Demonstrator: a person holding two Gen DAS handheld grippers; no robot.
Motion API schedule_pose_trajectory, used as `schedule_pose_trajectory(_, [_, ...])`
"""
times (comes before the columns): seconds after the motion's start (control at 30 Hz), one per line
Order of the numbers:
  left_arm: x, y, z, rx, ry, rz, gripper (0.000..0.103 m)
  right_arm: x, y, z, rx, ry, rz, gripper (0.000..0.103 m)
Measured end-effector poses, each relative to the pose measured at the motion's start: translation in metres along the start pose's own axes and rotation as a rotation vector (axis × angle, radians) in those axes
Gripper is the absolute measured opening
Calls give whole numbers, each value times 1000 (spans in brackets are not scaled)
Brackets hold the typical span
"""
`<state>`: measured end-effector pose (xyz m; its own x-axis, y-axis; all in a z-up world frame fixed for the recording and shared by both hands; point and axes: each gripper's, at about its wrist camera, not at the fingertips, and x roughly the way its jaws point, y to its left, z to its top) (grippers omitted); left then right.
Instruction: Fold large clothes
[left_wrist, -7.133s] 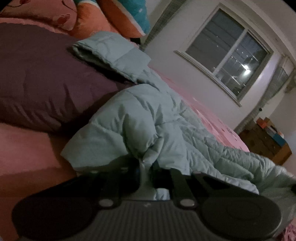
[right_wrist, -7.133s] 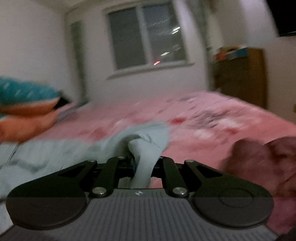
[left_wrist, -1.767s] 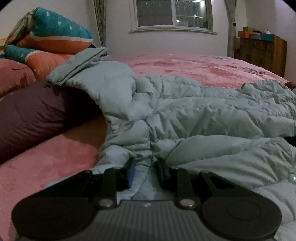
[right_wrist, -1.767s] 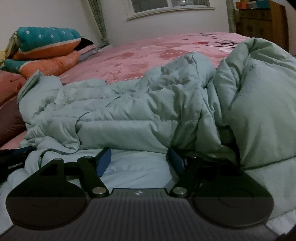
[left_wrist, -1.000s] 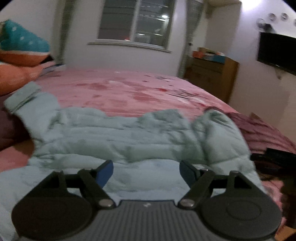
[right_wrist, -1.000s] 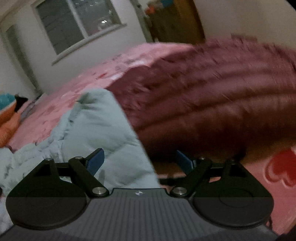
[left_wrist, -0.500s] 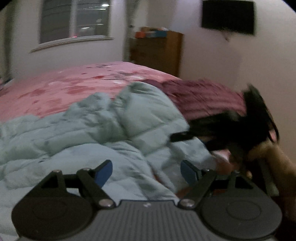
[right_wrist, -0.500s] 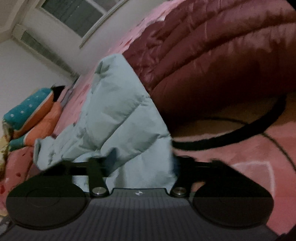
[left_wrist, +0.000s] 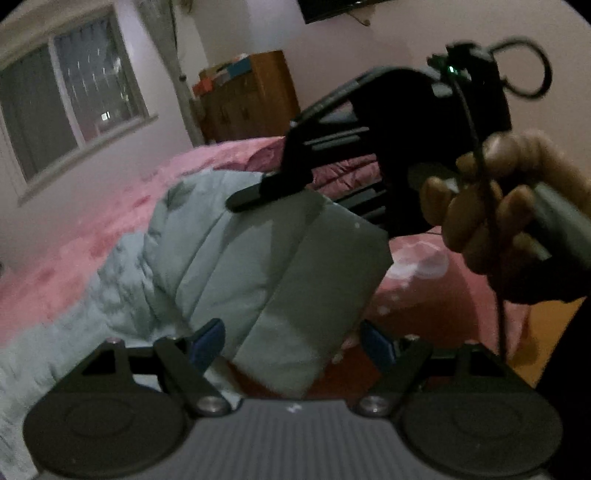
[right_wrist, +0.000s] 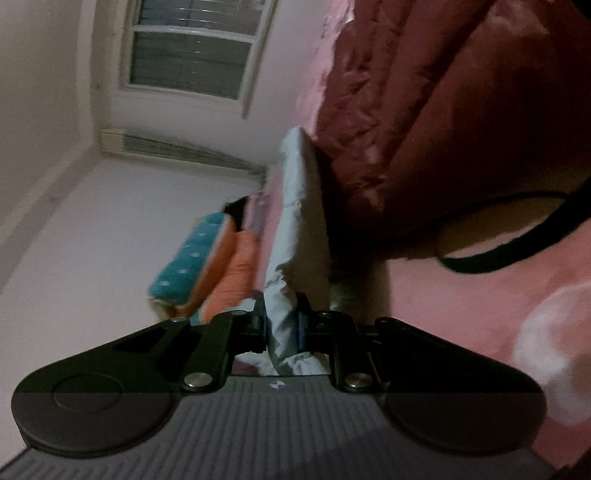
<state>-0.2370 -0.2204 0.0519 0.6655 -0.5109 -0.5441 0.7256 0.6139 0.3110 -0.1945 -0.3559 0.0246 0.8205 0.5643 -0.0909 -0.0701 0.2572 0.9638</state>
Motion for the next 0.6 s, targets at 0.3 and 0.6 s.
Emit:
schedule_pose_trajectory(0.3, [17,-24,3,157,-7,144,54,-1,-2,1,45,47,37,19])
schedule_pose_trajectory(0.6, [10,-1,19,44,-7,86,3,1,-6,4,45,33,40,22])
